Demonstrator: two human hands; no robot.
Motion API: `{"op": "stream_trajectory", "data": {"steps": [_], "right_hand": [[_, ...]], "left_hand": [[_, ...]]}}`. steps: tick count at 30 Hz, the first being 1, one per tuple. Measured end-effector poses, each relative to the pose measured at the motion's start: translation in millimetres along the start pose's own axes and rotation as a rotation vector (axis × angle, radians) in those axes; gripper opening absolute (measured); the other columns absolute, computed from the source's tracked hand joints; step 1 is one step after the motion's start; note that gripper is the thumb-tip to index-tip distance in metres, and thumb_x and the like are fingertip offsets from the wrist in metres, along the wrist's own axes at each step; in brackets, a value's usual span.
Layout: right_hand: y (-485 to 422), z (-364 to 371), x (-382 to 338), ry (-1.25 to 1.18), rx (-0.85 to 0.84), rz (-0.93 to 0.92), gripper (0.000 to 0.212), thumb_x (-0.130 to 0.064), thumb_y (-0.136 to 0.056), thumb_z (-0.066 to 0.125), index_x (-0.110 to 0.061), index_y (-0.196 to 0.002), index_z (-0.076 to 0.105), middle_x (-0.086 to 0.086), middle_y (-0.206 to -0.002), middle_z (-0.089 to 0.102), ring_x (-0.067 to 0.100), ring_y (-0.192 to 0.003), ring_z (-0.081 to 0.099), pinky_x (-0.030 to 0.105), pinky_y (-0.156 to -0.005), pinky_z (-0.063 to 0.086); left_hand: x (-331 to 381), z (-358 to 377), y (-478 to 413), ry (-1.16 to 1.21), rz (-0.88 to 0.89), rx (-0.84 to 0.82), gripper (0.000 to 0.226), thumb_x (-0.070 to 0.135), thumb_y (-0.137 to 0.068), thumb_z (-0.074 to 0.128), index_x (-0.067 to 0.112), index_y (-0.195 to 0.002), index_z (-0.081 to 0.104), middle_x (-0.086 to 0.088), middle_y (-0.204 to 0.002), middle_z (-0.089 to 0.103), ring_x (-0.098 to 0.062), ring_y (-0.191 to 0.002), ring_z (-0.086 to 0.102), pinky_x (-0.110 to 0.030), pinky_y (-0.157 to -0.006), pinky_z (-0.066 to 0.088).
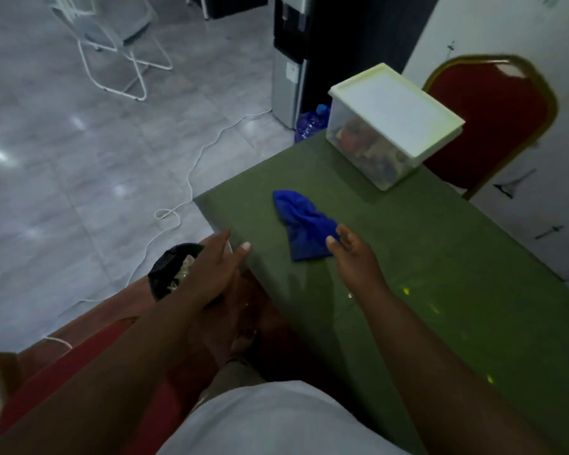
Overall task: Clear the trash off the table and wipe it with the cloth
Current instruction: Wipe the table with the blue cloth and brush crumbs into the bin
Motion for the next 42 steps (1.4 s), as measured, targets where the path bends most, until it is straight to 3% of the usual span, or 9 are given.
{"op": "stream_trajectory", "data": {"steps": [6,11,16,20,24,31,34,38,42], "right_hand": [[-31,-14,13,0.035,0.092,0.048,0.054,-0.032,-0.092,0.061,-0.015,-0.141,0.046,0.002,-0.141,0.052,0.015,-0.128,0.05,0.034,-0.108,0.04],[-71,17,-17,0.461,0.085,-0.245,0.048,-0.042,-0.089,0.055,-0.018,-0.131,0.057,0.005,-0.135,0.057,0.027,-0.128,0.048,0.036,-0.108,0.037],[-95,87,-1,0.883,-0.096,-0.399,0.053,-0.043,-0.092,0.053,-0.026,-0.143,0.045,-0.001,-0.158,0.027,0.028,-0.148,0.016,0.047,-0.118,0.017],[-95,92,20,0.986,-0.067,-0.467,0.048,-0.031,-0.094,0.047,-0.028,-0.141,0.046,-0.003,-0.154,0.036,0.027,-0.145,0.027,0.044,-0.11,0.03],[-105,23,53,0.988,0.051,-0.341,0.053,-0.013,-0.085,0.044,-0.024,-0.136,0.054,0.0,-0.147,0.047,0.032,-0.137,0.041,0.045,-0.096,0.041],[-81,-112,109,0.77,0.49,0.165,0.045,-0.023,-0.097,0.04,-0.012,-0.141,0.048,0.011,-0.152,0.039,0.035,-0.144,0.026,0.042,-0.116,0.024],[-70,-32,77,0.765,0.405,-0.021,0.046,-0.022,-0.094,0.038,-0.008,-0.136,0.053,0.012,-0.147,0.045,0.036,-0.141,0.032,0.047,-0.113,0.031],[-19,86,49,0.795,0.042,-0.339,0.048,-0.024,-0.095,0.043,-0.018,-0.142,0.045,0.002,-0.153,0.038,0.031,-0.144,0.028,0.044,-0.115,0.025],[-18,17,76,0.851,0.037,-0.459,0.047,-0.031,-0.105,0.024,-0.014,-0.132,0.057,0.009,-0.146,0.047,0.032,-0.138,0.037,0.041,-0.117,0.024]], "left_hand": [[25,32,-53,-0.069,0.056,-0.126,0.074,0.05,-0.09,0.058,0.016,-0.15,0.032,-0.002,-0.156,0.032,-0.016,-0.142,0.031,-0.028,-0.115,0.023],[35,55,-98,-0.299,0.151,-0.221,0.075,0.054,-0.091,0.052,0.013,-0.15,0.029,-0.008,-0.157,0.031,-0.023,-0.142,0.032,-0.036,-0.117,0.024],[33,74,-135,-0.657,0.397,-0.174,0.072,0.055,-0.089,0.033,0.004,-0.138,0.045,-0.019,-0.145,0.043,-0.036,-0.136,0.039,-0.057,-0.111,0.029],[28,94,-143,-0.789,0.535,-0.194,0.061,0.041,-0.094,0.035,0.004,-0.141,0.041,-0.02,-0.152,0.035,-0.036,-0.143,0.029,-0.058,-0.114,0.022],[12,106,-143,-0.912,0.613,-0.227,0.064,0.048,-0.096,0.035,0.01,-0.148,0.034,-0.017,-0.158,0.024,-0.035,-0.147,0.018,-0.056,-0.118,0.013],[17,110,-143,-0.936,0.626,-0.17,0.061,0.043,-0.094,0.041,0.005,-0.143,0.039,-0.022,-0.155,0.028,-0.039,-0.146,0.019,-0.06,-0.117,0.012],[34,127,-135,-0.855,0.642,-0.19,0.058,0.039,-0.095,0.037,0.004,-0.14,0.042,-0.021,-0.154,0.029,-0.037,-0.146,0.018,-0.06,-0.117,0.009],[58,160,-111,-0.724,0.745,-0.268,0.062,0.044,-0.098,0.029,0.004,-0.145,0.036,-0.016,-0.158,0.025,-0.031,-0.149,0.015,-0.056,-0.119,0.008],[46,170,-109,-0.777,0.757,-0.29,0.067,0.049,-0.098,0.026,0.004,-0.147,0.033,-0.015,-0.159,0.024,-0.03,-0.149,0.015,-0.056,-0.118,0.012]]}}
Point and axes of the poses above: each hand's wrist, its own y-axis away from the middle knuckle, its own z-axis out of the palm, x = y × z, the point moved 8 cm from there along -y, towards the middle knuckle
